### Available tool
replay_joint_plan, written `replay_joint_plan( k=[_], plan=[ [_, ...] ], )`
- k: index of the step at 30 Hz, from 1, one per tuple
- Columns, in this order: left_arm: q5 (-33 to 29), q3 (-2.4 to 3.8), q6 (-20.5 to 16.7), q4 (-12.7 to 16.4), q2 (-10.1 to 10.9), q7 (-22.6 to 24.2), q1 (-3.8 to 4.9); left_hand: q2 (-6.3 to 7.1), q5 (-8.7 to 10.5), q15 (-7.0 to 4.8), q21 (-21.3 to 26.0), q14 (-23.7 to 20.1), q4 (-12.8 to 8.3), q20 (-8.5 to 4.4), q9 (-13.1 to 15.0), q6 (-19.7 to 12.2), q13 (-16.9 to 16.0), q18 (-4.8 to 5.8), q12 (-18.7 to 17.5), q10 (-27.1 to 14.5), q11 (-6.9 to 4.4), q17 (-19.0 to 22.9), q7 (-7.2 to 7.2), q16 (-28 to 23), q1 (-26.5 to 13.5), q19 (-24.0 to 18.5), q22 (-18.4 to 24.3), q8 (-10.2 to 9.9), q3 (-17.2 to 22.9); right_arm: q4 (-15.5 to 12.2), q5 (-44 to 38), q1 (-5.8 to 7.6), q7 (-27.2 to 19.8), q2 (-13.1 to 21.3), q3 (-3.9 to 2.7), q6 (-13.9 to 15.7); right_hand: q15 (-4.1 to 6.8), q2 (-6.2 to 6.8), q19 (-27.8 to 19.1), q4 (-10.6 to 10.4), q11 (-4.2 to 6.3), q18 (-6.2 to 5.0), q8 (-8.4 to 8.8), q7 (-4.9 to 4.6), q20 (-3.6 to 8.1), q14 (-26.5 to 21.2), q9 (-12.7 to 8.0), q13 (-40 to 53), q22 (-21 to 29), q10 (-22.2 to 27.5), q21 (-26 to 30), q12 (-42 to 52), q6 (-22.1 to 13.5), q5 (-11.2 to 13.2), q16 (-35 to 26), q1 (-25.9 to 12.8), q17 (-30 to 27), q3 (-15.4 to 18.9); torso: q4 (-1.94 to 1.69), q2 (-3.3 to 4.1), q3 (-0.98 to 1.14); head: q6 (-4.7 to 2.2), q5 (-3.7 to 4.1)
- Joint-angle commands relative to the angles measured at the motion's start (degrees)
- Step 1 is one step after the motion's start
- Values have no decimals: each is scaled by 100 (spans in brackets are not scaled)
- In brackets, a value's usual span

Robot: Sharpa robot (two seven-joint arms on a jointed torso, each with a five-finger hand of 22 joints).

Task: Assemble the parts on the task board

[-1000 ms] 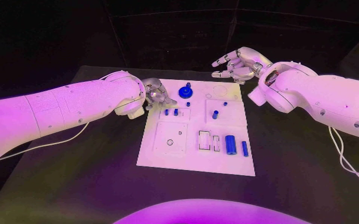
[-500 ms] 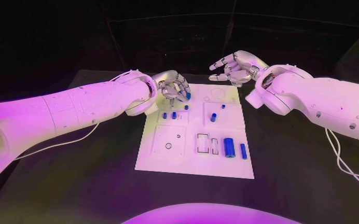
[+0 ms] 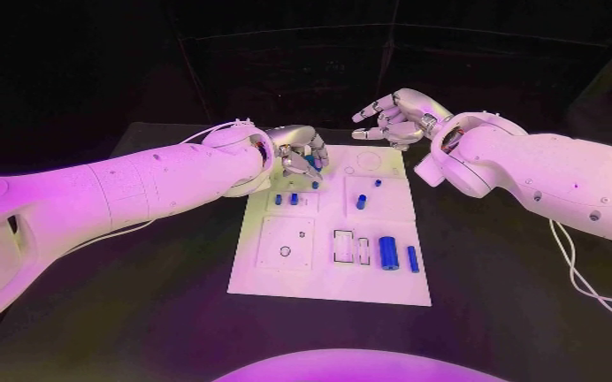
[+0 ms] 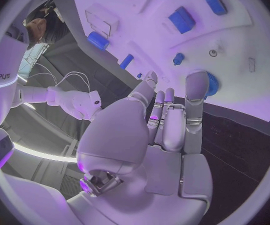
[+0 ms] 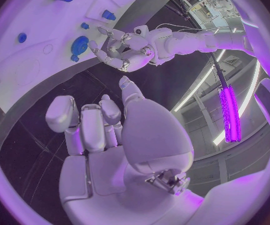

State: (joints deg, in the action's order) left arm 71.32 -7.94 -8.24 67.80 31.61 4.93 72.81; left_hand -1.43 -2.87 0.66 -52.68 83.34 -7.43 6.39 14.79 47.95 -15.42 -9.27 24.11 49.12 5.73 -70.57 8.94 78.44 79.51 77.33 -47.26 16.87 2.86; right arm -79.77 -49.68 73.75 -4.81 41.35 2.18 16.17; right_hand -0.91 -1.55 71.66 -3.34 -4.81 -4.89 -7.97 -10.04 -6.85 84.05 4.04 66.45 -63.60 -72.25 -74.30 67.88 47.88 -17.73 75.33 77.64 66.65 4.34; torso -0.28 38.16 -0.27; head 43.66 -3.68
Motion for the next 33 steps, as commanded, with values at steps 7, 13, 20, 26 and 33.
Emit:
replay_joint_plan(
  k=[7,13,20,26,33],
  plan=[
    [771,-42,333,-176,-119,-142,-19,-27,13,-17,-421,130,-101,-32,-246,310,272,163,-142,242,-27,-81,-31,125,-69,200,-437,-161,67,-24,14,11,-74,-12,-4,11,47,-12,-25,4,-14,-104,-20,-7,10,93,-6,-3,4,41,25,-12,-17,-19,-30,42,8,34,-10,1,-5,22,29],
    [811,-49,434,-250,-192,-193,-43,-36,22,-37,-614,167,-163,-58,-409,481,469,197,-265,406,-45,-4,-48,118,-125,287,-644,-279,128,-42,14,12,-78,-12,-4,15,47,-16,-23,3,-14,-104,-21,-7,10,93,-6,-1,3,40,25,-9,-18,-21,-31,45,6,33,-6,9,-7,29,36],
    [850,-48,486,-374,-318,-292,-113,-98,13,-49,-715,184,-194,-69,-474,565,550,215,-310,506,-57,11,-56,125,-121,326,-759,-322,201,-36,14,12,-83,-28,-4,12,47,-16,-23,3,-14,-104,-21,-7,10,93,-6,-1,3,40,25,-9,-18,-21,-31,45,6,33,-14,4,-5,43,34],
    [859,-47,561,-446,-392,-342,-140,-123,13,-56,-770,192,-221,-78,-532,635,628,225,-366,580,-65,39,-64,123,-142,346,-822,-364,258,-31,14,11,-86,-42,-4,6,47,-22,-22,3,-14,-104,-23,-7,10,94,-6,-3,3,41,26,-9,-19,-24,-33,48,6,33,-9,1,1,39,34],
    [863,-47,625,-516,-454,-411,-163,-154,13,-63,-821,197,-252,-84,-582,698,695,236,-413,649,-72,58,-70,125,-152,360,-884,-399,325,-27,14,11,-88,-48,-4,6,47,-22,-22,3,-14,-104,-23,-7,10,94,-6,-3,3,41,26,-9,-19,-24,-33,48,6,33,-12,2,-2,41,28]
  ],
)
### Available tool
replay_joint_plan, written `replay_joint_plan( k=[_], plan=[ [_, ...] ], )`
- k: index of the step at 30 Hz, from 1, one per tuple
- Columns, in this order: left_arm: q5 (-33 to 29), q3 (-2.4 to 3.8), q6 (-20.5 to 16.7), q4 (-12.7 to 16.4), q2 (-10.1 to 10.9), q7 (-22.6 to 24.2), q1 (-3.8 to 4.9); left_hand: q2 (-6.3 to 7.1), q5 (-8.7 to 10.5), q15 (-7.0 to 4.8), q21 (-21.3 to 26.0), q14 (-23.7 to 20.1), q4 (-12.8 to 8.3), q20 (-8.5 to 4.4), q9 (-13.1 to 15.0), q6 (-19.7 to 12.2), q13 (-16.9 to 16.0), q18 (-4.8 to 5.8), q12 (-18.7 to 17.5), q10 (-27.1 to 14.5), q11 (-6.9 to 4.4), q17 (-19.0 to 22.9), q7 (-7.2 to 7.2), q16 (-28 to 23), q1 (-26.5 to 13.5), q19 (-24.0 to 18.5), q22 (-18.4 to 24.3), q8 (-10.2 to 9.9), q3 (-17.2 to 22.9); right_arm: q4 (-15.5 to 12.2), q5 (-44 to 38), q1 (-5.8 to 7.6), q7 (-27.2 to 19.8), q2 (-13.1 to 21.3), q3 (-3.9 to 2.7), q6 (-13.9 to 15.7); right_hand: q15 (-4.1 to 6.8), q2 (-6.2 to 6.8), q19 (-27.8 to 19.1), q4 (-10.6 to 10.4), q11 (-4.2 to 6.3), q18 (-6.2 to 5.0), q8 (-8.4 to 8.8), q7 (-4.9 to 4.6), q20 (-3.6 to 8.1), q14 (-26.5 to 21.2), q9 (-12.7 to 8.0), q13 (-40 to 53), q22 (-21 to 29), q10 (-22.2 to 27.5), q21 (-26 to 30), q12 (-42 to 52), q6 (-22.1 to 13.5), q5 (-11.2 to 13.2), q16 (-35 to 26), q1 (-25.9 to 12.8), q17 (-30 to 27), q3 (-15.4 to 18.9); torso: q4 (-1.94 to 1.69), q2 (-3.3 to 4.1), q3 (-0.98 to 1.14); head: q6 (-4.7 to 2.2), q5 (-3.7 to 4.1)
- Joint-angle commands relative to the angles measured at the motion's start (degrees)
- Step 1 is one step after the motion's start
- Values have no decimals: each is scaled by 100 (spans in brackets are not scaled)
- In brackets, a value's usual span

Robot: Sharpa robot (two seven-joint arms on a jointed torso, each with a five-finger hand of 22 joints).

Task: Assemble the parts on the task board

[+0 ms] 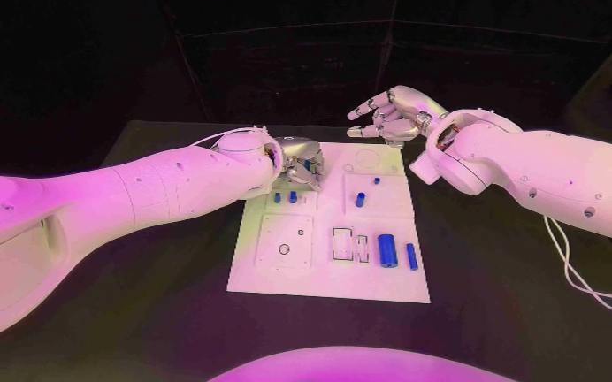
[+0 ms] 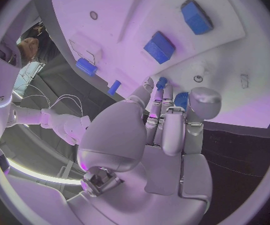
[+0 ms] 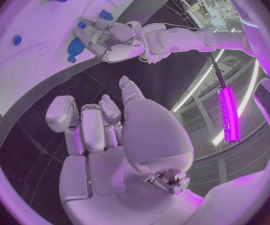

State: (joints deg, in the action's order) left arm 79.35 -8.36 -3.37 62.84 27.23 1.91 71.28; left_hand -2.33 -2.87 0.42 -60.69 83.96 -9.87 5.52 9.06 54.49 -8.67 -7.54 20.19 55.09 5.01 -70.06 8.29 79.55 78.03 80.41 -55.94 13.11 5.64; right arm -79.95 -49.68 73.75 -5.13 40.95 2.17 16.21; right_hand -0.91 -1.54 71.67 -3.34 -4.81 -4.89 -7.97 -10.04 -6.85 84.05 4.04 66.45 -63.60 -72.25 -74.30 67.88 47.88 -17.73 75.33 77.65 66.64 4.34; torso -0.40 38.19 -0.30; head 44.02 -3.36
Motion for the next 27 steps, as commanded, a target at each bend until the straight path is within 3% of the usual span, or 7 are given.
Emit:
replay_joint_plan(
  k=[1,11,27],
  plan=[
    [61,-4,135,-25,-21,-114,-12,-66,12,-39,-22,134,-8,3,-11,46,22,64,-22,56,0,7,-5,13,-5,52,-18,-24,50,-9,14,11,-56,-8,-4,2,47,-23,-23,3,-13,-103,-23,-7,10,93,-6,-3,4,41,26,-9,-19,-24,-33,47,7,33,0,-2,1,5,-2],
    [61,-3,91,-80,-71,-207,-28,-135,13,-49,-69,138,-84,-5,-97,143,141,72,-114,167,-11,40,-12,17,-3,57,-79,-87,224,-2,14,11,-55,-15,-4,-6,47,-23,-23,3,-13,-103,-23,-7,10,93,-6,-3,4,41,26,-9,-19,-24,-33,47,7,33,-2,0,-2,10,6],
    [61,-2,-33,-28,-13,-192,-30,-7,14,-5,-54,133,-183,23,-230,96,315,74,-317,56,52,97,35,15,-122,34,-78,-240,343,-1,14,11,-53,-12,-4,-17,47,-23,-23,3,-13,-103,-23,-7,10,93,-6,-3,4,41,26,-9,-19,-24,-33,47,7,33,-6,1,1,16,6]
  ],
)
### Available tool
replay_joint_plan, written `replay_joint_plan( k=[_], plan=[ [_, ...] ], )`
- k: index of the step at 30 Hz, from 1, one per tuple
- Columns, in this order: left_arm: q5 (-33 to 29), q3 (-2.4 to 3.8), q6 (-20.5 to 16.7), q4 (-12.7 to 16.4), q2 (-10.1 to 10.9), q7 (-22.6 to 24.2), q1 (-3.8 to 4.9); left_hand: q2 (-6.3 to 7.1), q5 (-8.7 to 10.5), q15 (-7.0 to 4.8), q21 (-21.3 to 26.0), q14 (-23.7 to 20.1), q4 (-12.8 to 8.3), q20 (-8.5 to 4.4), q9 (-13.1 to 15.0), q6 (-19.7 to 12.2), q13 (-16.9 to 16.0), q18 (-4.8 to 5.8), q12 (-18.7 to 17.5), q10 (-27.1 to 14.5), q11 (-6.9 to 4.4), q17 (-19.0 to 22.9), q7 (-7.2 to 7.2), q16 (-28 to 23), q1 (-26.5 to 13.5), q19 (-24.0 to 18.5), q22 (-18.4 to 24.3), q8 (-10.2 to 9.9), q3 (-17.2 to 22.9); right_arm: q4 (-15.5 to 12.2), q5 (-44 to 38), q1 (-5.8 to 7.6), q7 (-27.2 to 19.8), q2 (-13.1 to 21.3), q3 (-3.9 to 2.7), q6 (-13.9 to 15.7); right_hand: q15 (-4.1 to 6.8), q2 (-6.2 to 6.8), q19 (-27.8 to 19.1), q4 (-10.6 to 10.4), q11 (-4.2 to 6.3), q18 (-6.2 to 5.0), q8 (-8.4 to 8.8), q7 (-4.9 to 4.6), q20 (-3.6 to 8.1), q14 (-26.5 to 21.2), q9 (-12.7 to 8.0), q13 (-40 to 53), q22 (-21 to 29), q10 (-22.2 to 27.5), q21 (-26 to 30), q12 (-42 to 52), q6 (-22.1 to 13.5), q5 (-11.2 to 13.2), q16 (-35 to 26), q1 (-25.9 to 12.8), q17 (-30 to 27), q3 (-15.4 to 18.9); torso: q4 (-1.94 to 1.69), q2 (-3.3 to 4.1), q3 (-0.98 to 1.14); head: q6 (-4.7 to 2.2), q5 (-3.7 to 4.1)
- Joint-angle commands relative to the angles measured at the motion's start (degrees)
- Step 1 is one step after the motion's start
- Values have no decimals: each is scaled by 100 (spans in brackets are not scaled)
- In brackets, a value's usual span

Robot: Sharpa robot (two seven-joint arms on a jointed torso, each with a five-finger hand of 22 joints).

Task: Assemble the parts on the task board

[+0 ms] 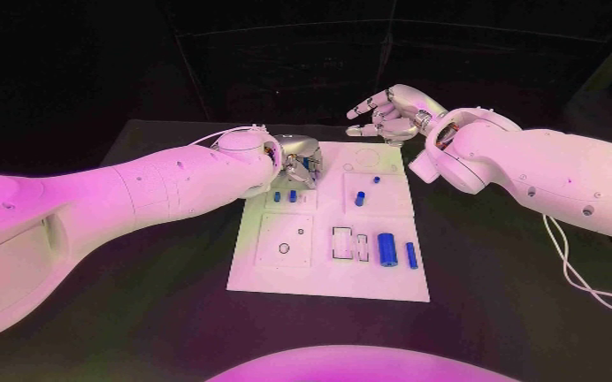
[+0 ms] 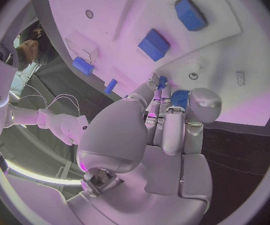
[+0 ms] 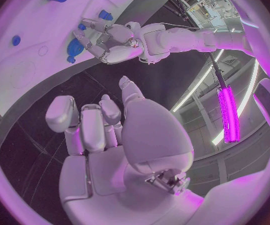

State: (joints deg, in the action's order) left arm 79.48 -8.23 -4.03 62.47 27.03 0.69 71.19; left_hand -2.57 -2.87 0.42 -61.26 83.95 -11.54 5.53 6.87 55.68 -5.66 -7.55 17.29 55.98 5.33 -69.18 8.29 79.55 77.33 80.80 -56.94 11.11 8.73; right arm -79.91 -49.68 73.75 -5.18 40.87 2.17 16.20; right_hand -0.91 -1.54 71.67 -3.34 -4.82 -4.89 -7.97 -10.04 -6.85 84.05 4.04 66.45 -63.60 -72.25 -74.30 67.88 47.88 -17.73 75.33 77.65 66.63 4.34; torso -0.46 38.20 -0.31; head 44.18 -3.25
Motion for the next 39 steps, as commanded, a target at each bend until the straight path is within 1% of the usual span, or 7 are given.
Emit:
replay_joint_plan(
  k=[1,3,13,17,27,34,39],
  plan=[
    [47,-15,38,13,10,-64,-21,38,14,-1,21,134,-22,25,-19,-27,25,71,-42,-55,24,14,36,15,-65,-13,40,-49,30,-4,14,11,-47,-5,-3,-17,47,-23,-23,3,-13,-103,-23,-7,10,94,-6,-4,4,41,26,-9,-19,-24,-33,47,8,33,-2,-1,1,3,-4],
    [47,-15,32,21,19,-57,-21,71,14,5,39,131,-31,31,-33,-30,45,67,-67,-88,30,32,37,10,-86,-22,57,-64,25,-4,14,11,-46,-3,-3,-20,47,-23,-23,3,-13,-103,-23,-7,10,94,-6,-4,4,41,26,-9,-19,-24,-33,47,8,33,-2,-1,2,3,-5],
    [47,-15,0,43,82,-47,-22,96,14,10,47,130,-59,37,-52,-18,70,65,-94,-126,37,45,39,10,-80,-29,61,-79,40,-2,14,11,-45,1,-3,-32,47,-23,-23,3,-13,-103,-23,-7,10,94,-6,-4,4,41,26,-9,-19,-24,-33,47,8,33,-4,-5,7,-3,-18],
    [47,-15,-2,62,104,-47,-23,123,14,14,48,128,-74,42,-64,-15,84,65,-111,-155,42,58,41,6,-84,-31,59,-89,38,0,14,11,-48,1,-3,-36,47,-23,-23,3,-13,-103,-23,-7,10,94,-6,-4,4,41,26,-9,-19,-24,-33,47,8,33,-1,-3,2,-2,-20],
    [47,-15,15,91,149,-73,-27,134,14,16,52,127,-85,44,-70,-9,91,63,-117,-168,44,65,42,5,-80,-33,62,-93,40,4,14,10,-49,5,-3,-42,48,-37,-23,1,-12,-104,-30,-6,10,96,-5,3,8,35,32,2,-18,-31,-33,58,13,34,0,-4,0,-3,-33],
    [47,-16,87,103,143,-74,-29,75,14,2,32,132,-88,44,-93,71,82,63,-34,11,17,60,25,19,-95,-28,32,-96,99,9,14,10,-52,-2,-3,-47,48,-37,-23,1,-12,-104,-30,-6,10,96,-5,3,8,35,32,2,-18,-31,-33,58,13,34,2,-2,4,0,-44],
    [47,-16,133,95,130,-71,-30,-13,14,-37,7,139,-69,21,-107,165,75,62,38,232,-37,55,-10,32,-130,-17,0,-97,177,8,14,10,-54,-4,-3,-47,48,-42,-20,1,-12,-103,-34,-5,10,98,-4,9,6,30,31,10,-16,-32,-32,61,16,34,4,-1,5,4,-50]
  ],
)
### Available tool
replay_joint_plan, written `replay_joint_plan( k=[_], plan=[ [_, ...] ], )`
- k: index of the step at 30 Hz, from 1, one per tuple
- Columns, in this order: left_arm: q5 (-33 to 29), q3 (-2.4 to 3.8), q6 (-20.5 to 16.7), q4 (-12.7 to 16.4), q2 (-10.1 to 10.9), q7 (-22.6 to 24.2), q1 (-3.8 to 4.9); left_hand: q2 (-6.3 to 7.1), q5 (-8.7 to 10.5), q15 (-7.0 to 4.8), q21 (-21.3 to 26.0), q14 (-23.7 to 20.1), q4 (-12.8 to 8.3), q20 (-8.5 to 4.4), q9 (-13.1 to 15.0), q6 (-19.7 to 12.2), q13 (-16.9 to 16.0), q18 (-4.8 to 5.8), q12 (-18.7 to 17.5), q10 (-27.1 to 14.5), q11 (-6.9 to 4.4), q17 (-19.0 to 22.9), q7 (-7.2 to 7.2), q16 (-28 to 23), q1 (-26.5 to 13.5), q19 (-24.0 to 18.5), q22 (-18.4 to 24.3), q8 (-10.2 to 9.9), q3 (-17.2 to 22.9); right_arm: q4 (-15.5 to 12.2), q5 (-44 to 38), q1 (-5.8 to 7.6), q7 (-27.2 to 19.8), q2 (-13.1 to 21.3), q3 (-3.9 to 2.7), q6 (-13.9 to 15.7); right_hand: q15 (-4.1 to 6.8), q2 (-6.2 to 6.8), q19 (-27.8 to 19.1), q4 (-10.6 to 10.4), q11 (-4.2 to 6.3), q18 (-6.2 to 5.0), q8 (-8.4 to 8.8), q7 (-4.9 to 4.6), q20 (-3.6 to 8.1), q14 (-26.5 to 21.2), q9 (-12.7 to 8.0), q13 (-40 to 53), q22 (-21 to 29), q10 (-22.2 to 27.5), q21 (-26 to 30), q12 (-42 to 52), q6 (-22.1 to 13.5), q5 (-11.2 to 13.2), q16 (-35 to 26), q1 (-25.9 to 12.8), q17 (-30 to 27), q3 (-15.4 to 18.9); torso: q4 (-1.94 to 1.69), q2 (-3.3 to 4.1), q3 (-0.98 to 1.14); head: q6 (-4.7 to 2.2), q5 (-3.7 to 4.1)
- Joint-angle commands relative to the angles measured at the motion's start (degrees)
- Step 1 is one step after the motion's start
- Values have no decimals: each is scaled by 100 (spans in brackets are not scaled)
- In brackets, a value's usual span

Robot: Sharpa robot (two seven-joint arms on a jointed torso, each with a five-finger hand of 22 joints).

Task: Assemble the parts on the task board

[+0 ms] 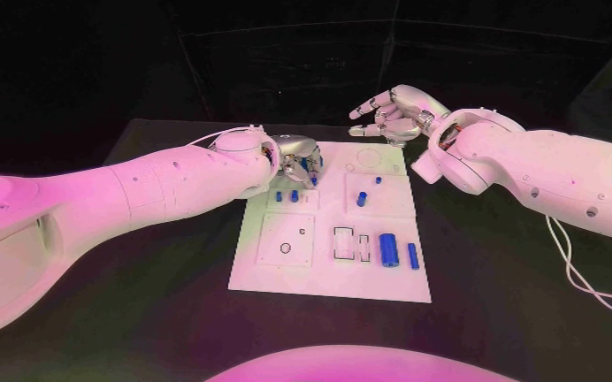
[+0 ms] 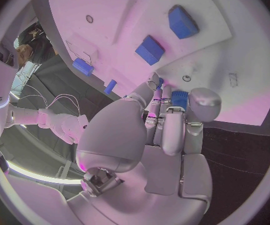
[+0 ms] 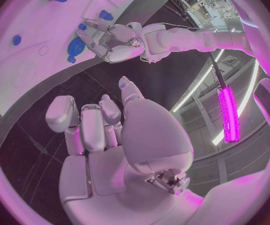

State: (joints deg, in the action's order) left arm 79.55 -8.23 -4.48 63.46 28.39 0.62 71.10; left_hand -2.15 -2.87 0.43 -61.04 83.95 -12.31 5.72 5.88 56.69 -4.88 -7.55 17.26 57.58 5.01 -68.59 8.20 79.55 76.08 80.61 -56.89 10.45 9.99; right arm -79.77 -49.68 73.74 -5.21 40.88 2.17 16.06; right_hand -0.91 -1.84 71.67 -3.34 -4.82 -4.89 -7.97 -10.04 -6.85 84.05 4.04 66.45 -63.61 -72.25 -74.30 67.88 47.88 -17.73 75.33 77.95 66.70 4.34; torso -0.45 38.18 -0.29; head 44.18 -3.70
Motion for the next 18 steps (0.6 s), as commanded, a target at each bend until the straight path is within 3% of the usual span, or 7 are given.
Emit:
replay_joint_plan(
  k=[1,18],
  plan=[
    [41,-16,190,-9,-9,-65,-21,-68,14,-44,-17,139,13,-3,-10,82,-1,62,46,103,-13,-1,-7,33,-14,4,-9,-31,63,-6,14,11,-51,-5,-3,-33,48,-12,-20,1,-12,-104,-34,-5,10,98,-4,9,6,30,31,10,-16,-32,-32,31,9,34,4,2,3,4,-5],
    [41,-15,248,-189,-135,-73,-66,-104,15,-78,-25,136,-6,-45,-52,177,58,69,-27,264,-46,18,-17,39,-62,6,-32,-91,192,-15,14,11,-51,-11,-3,-37,49,-20,-17,-3,-11,-103,-39,-5,10,99,-3,16,5,22,31,20,-11,-34,-33,32,11,34,9,3,1,10,-2]
  ],
)
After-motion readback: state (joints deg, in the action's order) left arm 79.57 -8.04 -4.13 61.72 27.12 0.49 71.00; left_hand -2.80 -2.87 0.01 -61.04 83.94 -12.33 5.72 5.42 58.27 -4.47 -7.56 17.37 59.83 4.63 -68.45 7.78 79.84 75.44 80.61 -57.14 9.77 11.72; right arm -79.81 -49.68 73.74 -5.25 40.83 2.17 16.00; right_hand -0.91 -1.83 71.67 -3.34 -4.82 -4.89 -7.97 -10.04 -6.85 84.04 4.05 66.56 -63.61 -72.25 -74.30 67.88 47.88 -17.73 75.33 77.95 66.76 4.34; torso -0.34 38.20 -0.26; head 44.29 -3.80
